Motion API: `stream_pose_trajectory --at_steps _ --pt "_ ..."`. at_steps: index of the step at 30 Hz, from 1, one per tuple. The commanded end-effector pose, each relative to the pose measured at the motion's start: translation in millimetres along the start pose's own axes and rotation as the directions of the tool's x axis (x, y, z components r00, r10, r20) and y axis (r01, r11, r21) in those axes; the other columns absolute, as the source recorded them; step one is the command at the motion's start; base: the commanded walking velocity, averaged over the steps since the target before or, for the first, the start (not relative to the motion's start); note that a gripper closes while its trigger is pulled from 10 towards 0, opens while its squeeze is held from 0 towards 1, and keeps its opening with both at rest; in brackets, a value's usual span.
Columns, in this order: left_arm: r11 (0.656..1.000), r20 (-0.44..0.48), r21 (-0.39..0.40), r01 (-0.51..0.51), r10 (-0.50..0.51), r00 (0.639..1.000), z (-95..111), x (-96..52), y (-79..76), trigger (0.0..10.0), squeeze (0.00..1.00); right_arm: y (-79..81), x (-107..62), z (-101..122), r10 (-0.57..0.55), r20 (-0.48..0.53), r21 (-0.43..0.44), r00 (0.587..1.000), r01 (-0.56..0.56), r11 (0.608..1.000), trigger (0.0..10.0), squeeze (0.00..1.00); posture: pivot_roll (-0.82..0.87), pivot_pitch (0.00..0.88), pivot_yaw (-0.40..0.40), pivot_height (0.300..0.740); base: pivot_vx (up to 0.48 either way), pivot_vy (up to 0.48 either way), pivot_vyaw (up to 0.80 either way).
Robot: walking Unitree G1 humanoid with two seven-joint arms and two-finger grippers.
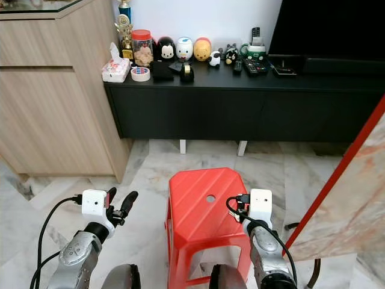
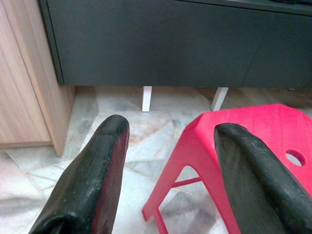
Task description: Hang keys on a hook
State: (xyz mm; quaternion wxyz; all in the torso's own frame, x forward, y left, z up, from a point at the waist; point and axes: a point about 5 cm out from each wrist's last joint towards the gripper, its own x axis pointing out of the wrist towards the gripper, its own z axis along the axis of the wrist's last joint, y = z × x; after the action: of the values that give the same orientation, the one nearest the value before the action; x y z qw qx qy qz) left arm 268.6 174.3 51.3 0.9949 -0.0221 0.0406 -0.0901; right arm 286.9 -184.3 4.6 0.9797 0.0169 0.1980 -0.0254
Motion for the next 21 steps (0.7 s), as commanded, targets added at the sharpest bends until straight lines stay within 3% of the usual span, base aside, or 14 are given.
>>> stream_pose_trajectory --at_steps 1,7,21 --pt "1.0 -0.006 0.006 0.017 -0.016 1.0 -0.5 0.3 -2.2 10.0 0.0 0.8 -0.1 -1.8 -0.002 -0.001 0.003 1.0 0.002 1.0 10.0 0.0 0.05 0.0 -0.059 0.599 0.274 0.0 0.0" --pt "1.0 -0.009 0.017 0.018 -0.018 1.0 -1.9 -0.3 -3.3 10.0 0.0 1.7 1.0 0.1 0.0 0.003 0.002 1.0 0.0 1.0 10.0 0.0 0.05 0.0 -0.061 0.599 0.273 0.0 0.0" --pt "1.0 -0.009 0.015 0.02 -0.02 1.0 -1.7 -0.4 -3.7 10.0 0.0 -0.4 0.2 -1.8 -0.003 -0.001 0.003 1.0 0.003 1.0 10.0 0.0 0.05 0.0 -0.061 0.599 0.0 0.0 0.0"
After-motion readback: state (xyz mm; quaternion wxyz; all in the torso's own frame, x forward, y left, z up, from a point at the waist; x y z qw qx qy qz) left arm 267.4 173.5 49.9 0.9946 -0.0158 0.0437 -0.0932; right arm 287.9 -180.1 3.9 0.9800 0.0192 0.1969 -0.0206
